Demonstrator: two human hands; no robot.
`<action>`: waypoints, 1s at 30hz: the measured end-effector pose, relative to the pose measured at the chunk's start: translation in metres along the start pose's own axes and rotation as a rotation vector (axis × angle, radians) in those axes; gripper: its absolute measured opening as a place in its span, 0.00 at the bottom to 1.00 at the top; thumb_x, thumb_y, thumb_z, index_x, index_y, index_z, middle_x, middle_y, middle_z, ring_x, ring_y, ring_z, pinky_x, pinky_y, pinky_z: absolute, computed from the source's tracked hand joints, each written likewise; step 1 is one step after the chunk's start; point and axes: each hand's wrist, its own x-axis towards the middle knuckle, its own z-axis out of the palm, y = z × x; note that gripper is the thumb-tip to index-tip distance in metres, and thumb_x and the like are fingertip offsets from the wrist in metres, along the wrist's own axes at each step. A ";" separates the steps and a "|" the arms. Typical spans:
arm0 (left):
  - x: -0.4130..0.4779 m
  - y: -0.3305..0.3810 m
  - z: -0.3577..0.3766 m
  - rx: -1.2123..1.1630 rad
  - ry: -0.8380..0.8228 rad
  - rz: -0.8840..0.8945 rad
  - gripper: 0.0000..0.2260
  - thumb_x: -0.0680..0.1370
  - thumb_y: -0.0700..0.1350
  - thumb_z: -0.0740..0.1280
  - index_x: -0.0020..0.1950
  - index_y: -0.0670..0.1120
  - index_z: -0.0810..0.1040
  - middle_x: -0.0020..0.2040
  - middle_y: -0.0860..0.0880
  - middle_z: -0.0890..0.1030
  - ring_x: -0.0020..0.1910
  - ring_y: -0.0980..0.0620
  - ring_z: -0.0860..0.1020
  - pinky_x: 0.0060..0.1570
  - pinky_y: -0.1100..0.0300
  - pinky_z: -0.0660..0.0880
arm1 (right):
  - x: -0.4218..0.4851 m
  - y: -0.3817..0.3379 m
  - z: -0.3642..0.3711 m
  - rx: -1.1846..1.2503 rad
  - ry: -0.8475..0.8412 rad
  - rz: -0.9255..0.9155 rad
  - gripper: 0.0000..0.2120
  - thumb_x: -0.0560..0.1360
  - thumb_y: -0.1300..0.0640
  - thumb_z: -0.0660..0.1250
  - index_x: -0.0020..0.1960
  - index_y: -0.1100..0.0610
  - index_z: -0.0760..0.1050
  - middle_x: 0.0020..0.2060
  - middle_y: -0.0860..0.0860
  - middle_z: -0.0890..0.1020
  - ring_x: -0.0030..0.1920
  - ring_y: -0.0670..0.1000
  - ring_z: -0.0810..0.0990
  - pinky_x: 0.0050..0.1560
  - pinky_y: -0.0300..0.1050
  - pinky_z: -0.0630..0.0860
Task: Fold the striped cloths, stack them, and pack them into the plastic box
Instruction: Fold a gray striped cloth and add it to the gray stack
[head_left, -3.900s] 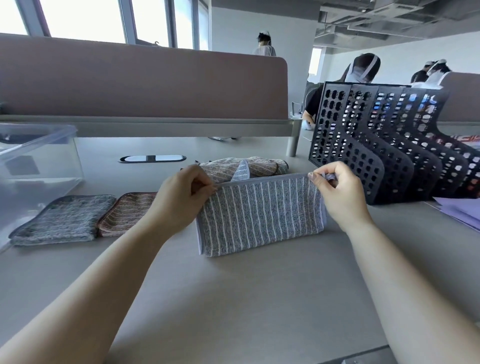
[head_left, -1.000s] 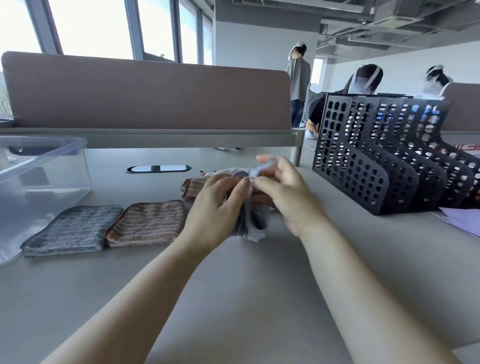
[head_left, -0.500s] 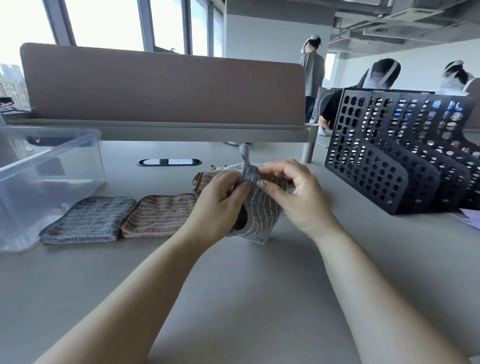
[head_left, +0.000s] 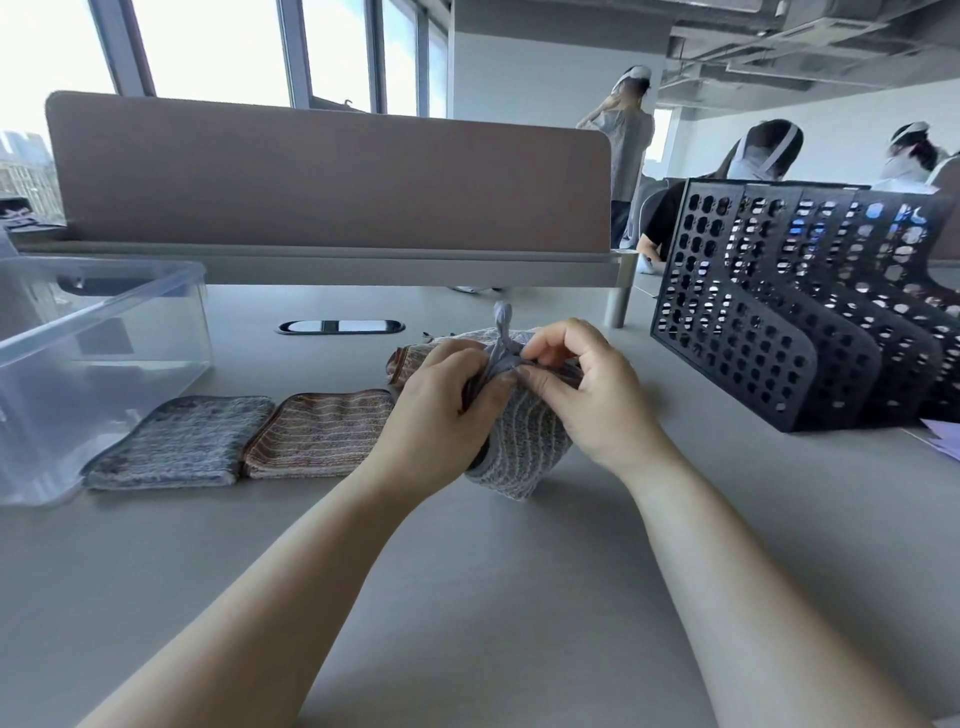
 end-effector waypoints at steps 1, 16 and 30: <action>0.000 0.000 0.000 0.006 0.003 0.005 0.15 0.79 0.47 0.63 0.39 0.36 0.73 0.44 0.45 0.74 0.41 0.51 0.72 0.40 0.66 0.67 | 0.000 0.000 0.000 -0.013 0.006 -0.013 0.08 0.70 0.56 0.69 0.42 0.46 0.72 0.39 0.45 0.74 0.43 0.50 0.75 0.48 0.43 0.73; 0.000 0.010 -0.009 -0.014 -0.012 -0.028 0.07 0.74 0.42 0.69 0.51 0.45 0.78 0.46 0.52 0.77 0.46 0.54 0.74 0.43 0.73 0.66 | 0.000 -0.004 -0.005 -0.004 0.007 -0.009 0.06 0.71 0.55 0.71 0.47 0.52 0.76 0.43 0.44 0.79 0.47 0.45 0.77 0.51 0.37 0.72; -0.006 0.001 -0.024 -0.068 -0.163 -0.163 0.18 0.67 0.52 0.76 0.44 0.58 0.67 0.44 0.58 0.78 0.42 0.54 0.78 0.45 0.52 0.79 | 0.000 0.004 -0.021 0.119 0.108 0.127 0.07 0.74 0.62 0.69 0.44 0.52 0.73 0.37 0.44 0.79 0.38 0.38 0.76 0.43 0.30 0.70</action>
